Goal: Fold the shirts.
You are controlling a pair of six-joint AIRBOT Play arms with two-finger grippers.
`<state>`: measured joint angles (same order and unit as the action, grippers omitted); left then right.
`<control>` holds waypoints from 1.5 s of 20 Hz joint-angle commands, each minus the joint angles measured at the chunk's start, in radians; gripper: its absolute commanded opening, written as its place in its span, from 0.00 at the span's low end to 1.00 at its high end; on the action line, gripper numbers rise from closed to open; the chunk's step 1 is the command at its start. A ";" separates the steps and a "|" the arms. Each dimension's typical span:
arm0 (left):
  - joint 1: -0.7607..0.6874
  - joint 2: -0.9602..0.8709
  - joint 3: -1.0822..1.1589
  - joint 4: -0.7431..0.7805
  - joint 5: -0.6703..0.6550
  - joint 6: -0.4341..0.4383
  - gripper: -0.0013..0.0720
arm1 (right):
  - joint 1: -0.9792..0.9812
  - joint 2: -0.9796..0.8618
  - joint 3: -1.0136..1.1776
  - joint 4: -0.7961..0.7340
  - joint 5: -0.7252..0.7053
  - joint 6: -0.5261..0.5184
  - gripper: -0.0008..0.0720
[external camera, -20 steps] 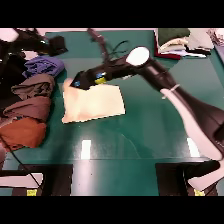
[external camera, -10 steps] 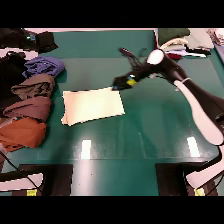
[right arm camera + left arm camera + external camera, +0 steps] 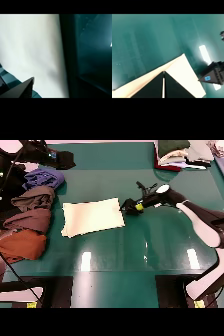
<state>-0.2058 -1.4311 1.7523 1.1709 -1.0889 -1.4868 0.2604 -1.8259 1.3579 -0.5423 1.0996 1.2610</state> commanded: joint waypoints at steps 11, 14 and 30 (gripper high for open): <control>-0.051 -0.012 0.000 -0.011 -0.043 0.001 0.05 | -0.001 -0.033 0.261 -0.121 -0.049 0.051 0.03; -0.051 -0.012 0.000 -0.011 -0.048 0.002 0.05 | -0.189 0.149 0.138 -0.285 -0.053 0.066 0.03; -0.051 -0.012 0.000 -0.034 -0.047 -0.005 0.05 | -1.249 0.756 -0.433 -0.457 -0.183 0.134 0.03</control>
<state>-0.2565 -1.4422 1.7523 1.1404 -1.1362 -1.4914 -0.8989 -1.1313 1.0111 -0.9928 0.9333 1.3777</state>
